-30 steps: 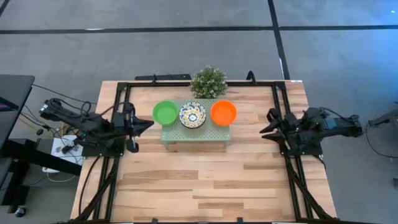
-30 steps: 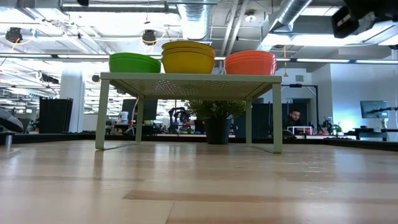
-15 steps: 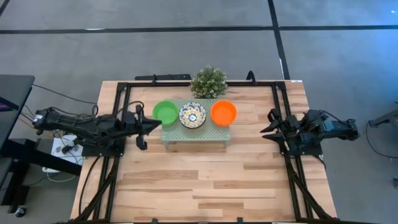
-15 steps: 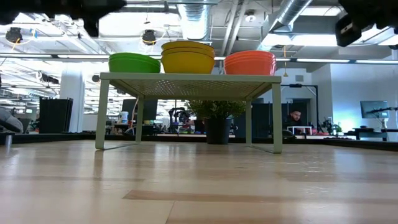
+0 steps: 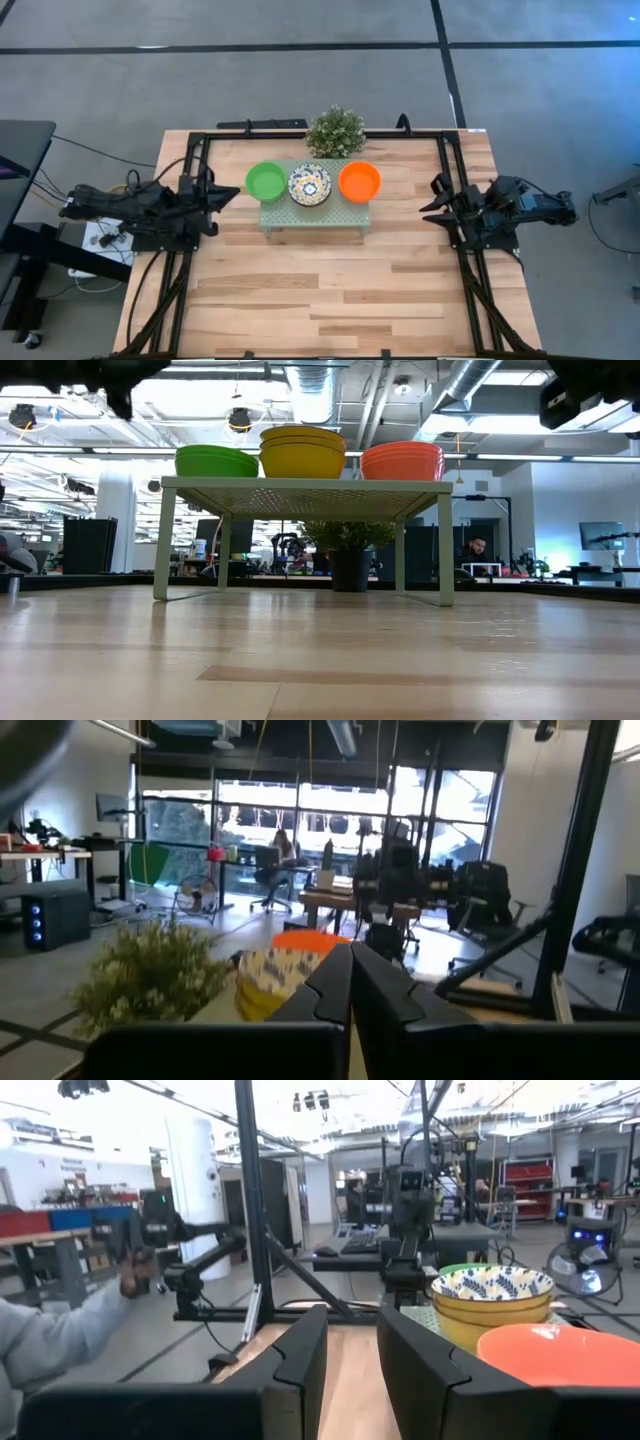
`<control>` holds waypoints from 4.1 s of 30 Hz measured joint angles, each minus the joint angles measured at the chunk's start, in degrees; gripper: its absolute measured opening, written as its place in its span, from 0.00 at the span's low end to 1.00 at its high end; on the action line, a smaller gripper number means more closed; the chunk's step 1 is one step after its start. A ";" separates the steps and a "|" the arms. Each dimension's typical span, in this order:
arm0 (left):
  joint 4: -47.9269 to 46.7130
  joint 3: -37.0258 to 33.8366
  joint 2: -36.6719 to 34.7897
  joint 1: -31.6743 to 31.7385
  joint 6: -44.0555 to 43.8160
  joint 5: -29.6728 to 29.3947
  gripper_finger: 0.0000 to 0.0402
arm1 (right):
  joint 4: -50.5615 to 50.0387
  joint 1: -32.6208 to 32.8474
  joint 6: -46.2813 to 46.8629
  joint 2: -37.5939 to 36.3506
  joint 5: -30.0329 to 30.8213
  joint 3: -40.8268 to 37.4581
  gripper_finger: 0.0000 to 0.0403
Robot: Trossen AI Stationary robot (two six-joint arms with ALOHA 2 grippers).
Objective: Pick & Place Mini bowls
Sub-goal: Return to Home Position
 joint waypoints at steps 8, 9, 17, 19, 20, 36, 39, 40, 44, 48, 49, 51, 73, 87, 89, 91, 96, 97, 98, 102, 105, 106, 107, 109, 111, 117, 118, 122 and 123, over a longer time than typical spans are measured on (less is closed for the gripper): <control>0.65 -10.21 -7.00 0.00 -1.84 0.08 0.02 | 0.14 0.02 2.87 0.00 0.00 0.00 0.22; 0.91 -11.33 -7.75 0.00 -2.75 0.49 0.02 | 0.10 0.02 2.80 0.00 0.00 0.00 0.22; 5.25 -14.73 -10.09 0.00 -0.84 5.95 0.03 | 0.00 0.02 -1.93 0.00 0.25 0.00 0.22; 5.22 -14.73 -10.05 0.00 -0.31 5.97 0.03 | -0.12 0.02 -1.70 0.00 0.31 0.00 0.22; 5.25 -14.73 -10.05 0.00 -0.29 5.95 0.03 | -0.44 0.02 -1.72 0.00 0.31 0.00 0.22; 5.27 -14.73 -9.07 0.00 -0.25 5.97 0.03 | 2.15 0.04 1.85 -0.02 1.71 -4.86 0.22; 5.28 -14.73 -8.56 0.00 -0.24 5.97 0.03 | 3.83 0.02 3.54 0.00 1.73 -6.87 0.22; 5.30 -14.73 -8.37 0.00 -0.24 5.97 0.03 | 4.51 0.02 3.86 0.00 1.73 -7.31 0.22; 5.31 -14.73 -7.64 0.00 -0.24 5.97 0.03 | 5.79 0.04 3.93 -0.02 1.73 -8.15 0.22; 5.42 -14.73 -6.83 0.00 -0.24 5.97 0.03 | 5.68 0.03 3.93 -0.02 1.73 -9.47 0.22; 5.52 -14.73 -6.61 0.00 -0.24 5.97 0.03 | 5.70 0.04 3.93 -0.01 1.73 -9.90 0.22; 5.63 -14.73 -6.13 0.00 -0.24 5.97 0.03 | 7.58 0.02 3.93 -0.02 1.73 -11.05 0.22; 5.75 -14.73 -3.78 0.00 -0.24 5.97 0.03 | 11.04 0.02 -3.02 -0.02 1.95 -13.92 0.22; 5.75 -14.73 -3.78 0.00 -0.24 5.97 0.03 | 11.04 0.02 -3.02 -0.02 1.95 -13.94 0.22; 5.75 -14.73 -3.78 0.00 -0.24 5.99 0.03 | 11.04 0.03 -3.02 -0.02 1.95 -13.97 0.22; 5.75 -14.73 -3.78 0.00 -0.24 5.97 0.03 | 11.04 0.03 -3.02 -0.02 1.95 -13.97 0.22; 5.77 -14.73 -3.78 0.00 -0.24 5.97 0.03 | 11.04 0.03 -3.02 -0.02 1.95 -13.97 0.22; 5.77 -14.73 -3.78 0.00 -0.24 5.97 0.03 | 11.04 0.02 -3.02 -0.02 1.95 -13.98 0.22; 5.76 -14.73 -3.78 0.00 -0.23 5.98 0.03 | 11.04 0.02 -3.02 -0.02 1.95 -13.99 0.22; 5.77 -14.73 -3.78 0.00 -0.24 5.97 0.03 | 11.04 0.02 -3.02 -0.02 1.95 -13.99 0.22; 5.76 -14.73 -3.78 0.01 -0.24 5.97 0.03 | 11.04 0.02 -3.02 -0.02 1.95 -13.99 0.22; 5.77 -14.73 -3.78 0.02 -0.24 5.97 0.03 | 11.04 0.03 -3.02 -0.02 1.95 -13.99 0.22; 5.77 -14.73 -3.78 0.00 -0.24 5.97 0.03 | 11.04 0.02 -3.04 -0.02 1.95 -13.99 0.22; 5.77 -14.73 -3.78 0.00 -0.24 5.97 0.03 | 11.04 0.04 -3.02 -0.02 1.95 -13.99 0.22; 5.77 -14.73 -3.78 0.00 -0.24 5.97 0.03 | 11.04 0.02 -3.02 -0.02 1.95 -13.99 0.22; 5.77 -14.73 -3.78 0.00 -0.23 5.98 0.03 | 11.04 0.04 -3.04 -0.02 1.95 -14.01 0.22; 5.77 -14.73 -3.78 0.00 -0.24 5.98 0.03 | 11.04 0.03 -3.04 -0.02 1.95 -14.01 0.22; 5.77 -14.73 -3.78 0.00 -0.24 5.97 0.03 | 11.04 0.03 -3.02 -0.02 1.95 -14.01 0.22; 5.77 -14.73 -3.78 0.00 -0.24 5.98 0.03 | 11.04 0.04 -3.02 -0.02 1.95 -14.01 0.22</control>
